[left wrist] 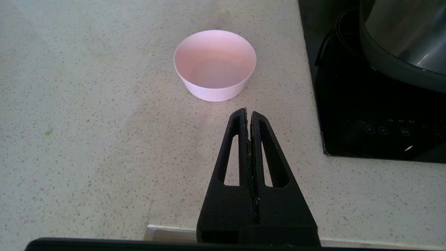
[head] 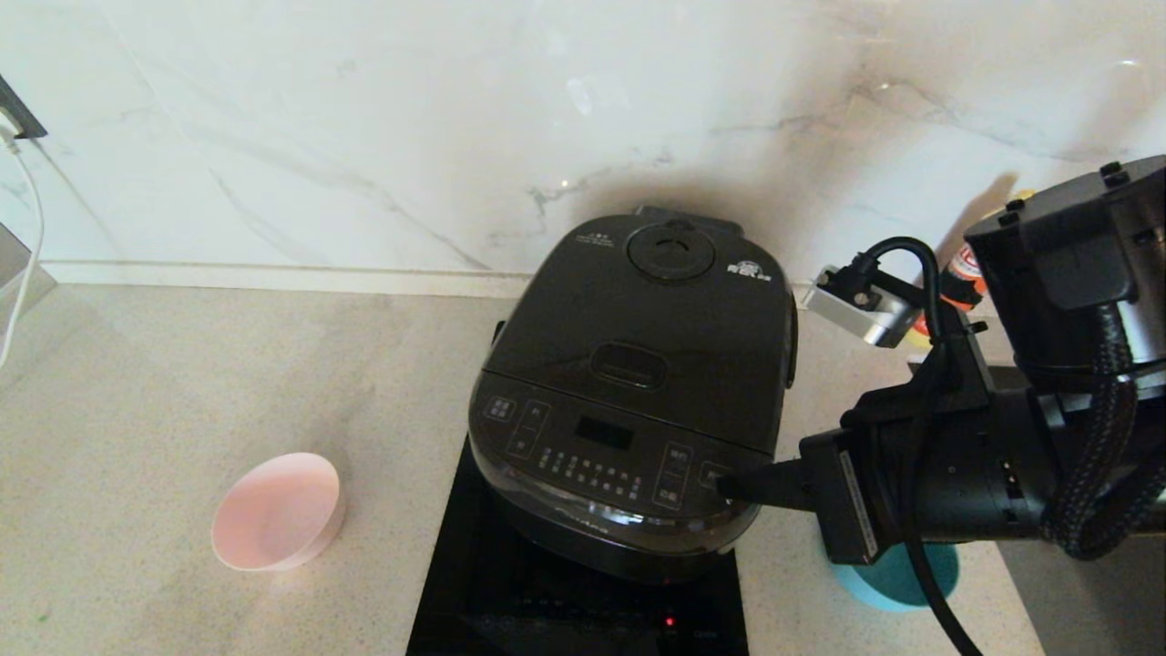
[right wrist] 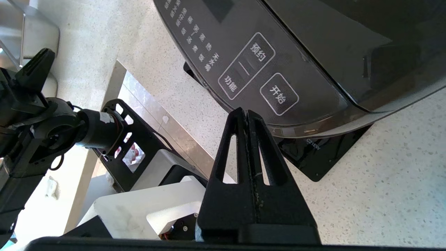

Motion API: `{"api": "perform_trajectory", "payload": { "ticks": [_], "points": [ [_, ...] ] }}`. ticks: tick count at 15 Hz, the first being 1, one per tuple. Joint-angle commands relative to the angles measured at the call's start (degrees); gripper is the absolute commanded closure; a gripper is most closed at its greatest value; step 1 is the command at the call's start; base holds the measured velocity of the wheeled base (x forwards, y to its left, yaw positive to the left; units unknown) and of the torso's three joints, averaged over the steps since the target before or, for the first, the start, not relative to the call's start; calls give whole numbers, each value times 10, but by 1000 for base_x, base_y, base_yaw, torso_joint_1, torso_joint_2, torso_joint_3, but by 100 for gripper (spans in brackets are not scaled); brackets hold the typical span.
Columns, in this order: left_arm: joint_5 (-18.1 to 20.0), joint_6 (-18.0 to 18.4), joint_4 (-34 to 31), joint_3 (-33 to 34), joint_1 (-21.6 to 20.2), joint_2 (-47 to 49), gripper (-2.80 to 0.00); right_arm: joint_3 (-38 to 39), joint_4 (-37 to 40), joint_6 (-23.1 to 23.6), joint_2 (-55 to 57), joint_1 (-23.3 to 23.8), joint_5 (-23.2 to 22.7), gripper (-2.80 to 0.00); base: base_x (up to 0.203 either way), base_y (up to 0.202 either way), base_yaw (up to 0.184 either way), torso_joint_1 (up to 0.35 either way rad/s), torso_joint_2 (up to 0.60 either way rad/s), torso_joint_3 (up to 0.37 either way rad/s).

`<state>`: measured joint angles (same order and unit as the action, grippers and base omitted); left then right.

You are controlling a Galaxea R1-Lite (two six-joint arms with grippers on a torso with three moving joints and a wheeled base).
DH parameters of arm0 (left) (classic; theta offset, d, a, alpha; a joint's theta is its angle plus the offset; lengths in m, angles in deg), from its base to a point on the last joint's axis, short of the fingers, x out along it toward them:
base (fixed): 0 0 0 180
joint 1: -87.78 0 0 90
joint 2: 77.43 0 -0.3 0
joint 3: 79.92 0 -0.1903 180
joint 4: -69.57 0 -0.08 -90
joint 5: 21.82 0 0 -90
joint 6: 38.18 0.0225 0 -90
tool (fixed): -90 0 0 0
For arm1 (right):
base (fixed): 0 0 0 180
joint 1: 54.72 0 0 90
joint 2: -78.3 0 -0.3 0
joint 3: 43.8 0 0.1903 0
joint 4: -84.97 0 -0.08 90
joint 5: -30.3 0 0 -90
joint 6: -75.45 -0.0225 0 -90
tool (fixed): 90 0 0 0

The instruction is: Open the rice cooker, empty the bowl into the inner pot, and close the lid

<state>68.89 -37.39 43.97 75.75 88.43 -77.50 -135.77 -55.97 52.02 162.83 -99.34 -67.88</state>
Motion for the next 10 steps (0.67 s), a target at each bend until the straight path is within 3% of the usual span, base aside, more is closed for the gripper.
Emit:
{"api": "perform_trajectory", "payload": {
  "ticks": [1,10],
  "points": [
    [0,0,0,0,0,1,0,0,1,-2,-3,0,-1,0,0,0,0,0,0,0],
    [0,0,0,0,0,1,0,2,0,-1,-2,0,-1,0,0,0,0,0,0,0]
  ]
}}
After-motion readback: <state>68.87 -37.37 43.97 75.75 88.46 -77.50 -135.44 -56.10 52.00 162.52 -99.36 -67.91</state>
